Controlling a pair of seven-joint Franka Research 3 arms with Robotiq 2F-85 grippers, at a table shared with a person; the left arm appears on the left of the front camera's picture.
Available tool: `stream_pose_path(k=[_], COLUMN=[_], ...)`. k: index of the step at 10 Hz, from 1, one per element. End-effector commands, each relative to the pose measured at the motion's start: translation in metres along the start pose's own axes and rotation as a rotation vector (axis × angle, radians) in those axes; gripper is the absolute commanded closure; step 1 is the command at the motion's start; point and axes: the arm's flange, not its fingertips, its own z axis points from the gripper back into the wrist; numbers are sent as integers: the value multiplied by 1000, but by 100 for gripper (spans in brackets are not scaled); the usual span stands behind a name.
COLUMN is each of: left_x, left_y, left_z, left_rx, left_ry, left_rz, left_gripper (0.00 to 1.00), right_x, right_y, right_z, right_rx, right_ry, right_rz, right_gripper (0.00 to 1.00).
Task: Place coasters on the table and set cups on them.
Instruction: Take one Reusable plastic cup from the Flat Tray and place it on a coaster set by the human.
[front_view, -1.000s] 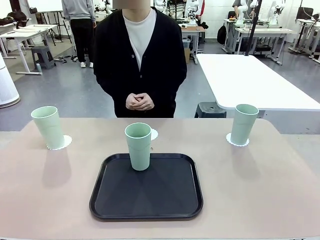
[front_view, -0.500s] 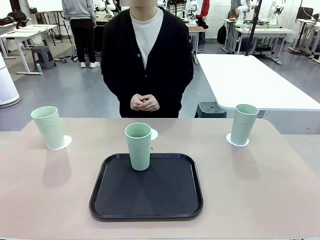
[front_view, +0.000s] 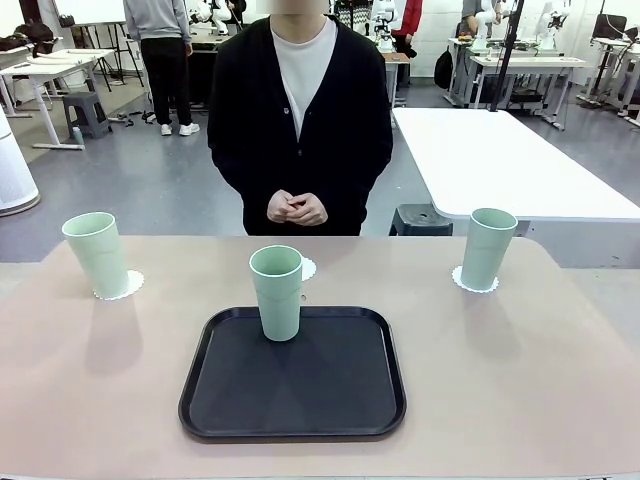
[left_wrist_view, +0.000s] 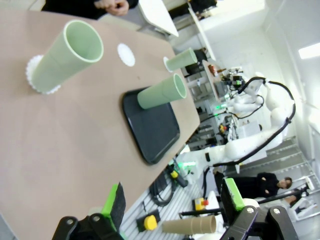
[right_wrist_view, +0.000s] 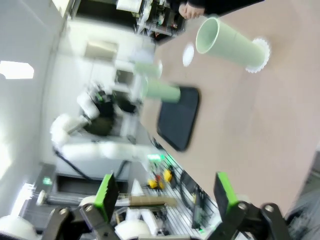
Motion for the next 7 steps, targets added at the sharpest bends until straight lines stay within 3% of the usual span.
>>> stream_pose_path(k=[1,2,4,5,7], left_x=[-1,-1,-1,-1,-1], left_y=[-2,-2,-2,-2,-2], left_z=[2,2,2,2,2], left_rx=[-6,-6,-6,-6,-6], left_ry=[1,1,1,1,1], left_rz=[-2,-2,-2,-2,-2], left_gripper=[0,0,0,0,0], right_x=[18,35,54,55,61], right_y=[65,101,155,179,180], right_z=[-44,-73,-146,-200,-292], right_rx=[-186,-224,-268,-251,-256], right_ry=[197,336,475,481,473], right_rz=[248,346,493,592,727], right_gripper=[0,0,0,0,0])
